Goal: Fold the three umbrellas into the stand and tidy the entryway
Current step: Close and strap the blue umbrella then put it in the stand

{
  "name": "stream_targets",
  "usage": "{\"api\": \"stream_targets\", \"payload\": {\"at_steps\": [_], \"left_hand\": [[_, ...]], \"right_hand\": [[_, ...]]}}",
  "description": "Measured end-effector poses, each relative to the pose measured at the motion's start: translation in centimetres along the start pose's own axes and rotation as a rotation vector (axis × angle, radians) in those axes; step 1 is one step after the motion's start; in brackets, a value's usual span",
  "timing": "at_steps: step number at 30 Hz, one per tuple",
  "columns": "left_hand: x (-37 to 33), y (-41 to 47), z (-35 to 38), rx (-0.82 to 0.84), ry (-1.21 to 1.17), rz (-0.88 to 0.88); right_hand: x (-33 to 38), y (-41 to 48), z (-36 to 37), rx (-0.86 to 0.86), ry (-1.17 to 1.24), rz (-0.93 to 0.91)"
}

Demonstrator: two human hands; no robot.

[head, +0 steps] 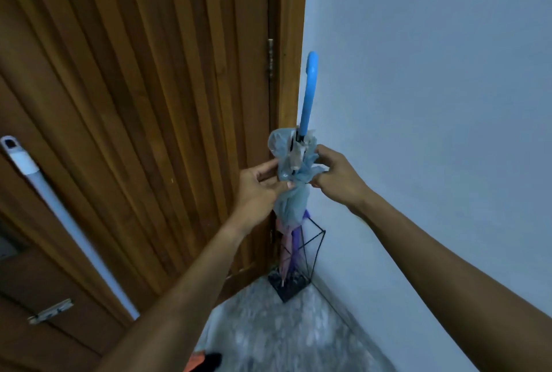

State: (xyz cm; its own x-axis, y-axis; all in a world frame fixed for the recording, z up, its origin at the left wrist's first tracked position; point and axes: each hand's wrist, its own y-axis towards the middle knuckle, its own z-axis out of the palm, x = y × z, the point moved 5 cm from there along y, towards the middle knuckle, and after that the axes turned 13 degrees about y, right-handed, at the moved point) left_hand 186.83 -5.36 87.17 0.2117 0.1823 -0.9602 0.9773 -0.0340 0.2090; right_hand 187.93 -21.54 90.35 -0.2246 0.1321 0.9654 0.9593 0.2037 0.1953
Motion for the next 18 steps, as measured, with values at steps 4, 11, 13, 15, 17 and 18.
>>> {"api": "stream_targets", "payload": {"at_steps": [4, 11, 13, 15, 17, 18], "left_hand": [[5.0, 6.3, 0.2, 0.016, 0.084, -0.044], [14.0, 14.4, 4.2, 0.175, 0.120, -0.202], [17.4, 17.1, 6.5, 0.217, 0.163, -0.256], [20.8, 19.3, 8.6, 0.250, 0.194, -0.317], [23.6, 21.2, 10.4, 0.295, 0.298, -0.331], [25.6, 22.3, 11.1, 0.302, 0.391, -0.338]], "right_hand": [[-4.1, 5.3, -0.4, -0.034, 0.014, 0.116], [-14.1, 11.8, -2.9, -0.107, 0.129, 0.335], [-18.2, 13.8, -4.7, -0.147, 0.168, 0.396], [-22.7, 15.6, -6.0, -0.150, 0.198, 0.450], [-27.6, 17.5, -7.1, -0.145, 0.235, 0.521], [-30.1, 18.4, -7.5, -0.139, 0.259, 0.561]]}}
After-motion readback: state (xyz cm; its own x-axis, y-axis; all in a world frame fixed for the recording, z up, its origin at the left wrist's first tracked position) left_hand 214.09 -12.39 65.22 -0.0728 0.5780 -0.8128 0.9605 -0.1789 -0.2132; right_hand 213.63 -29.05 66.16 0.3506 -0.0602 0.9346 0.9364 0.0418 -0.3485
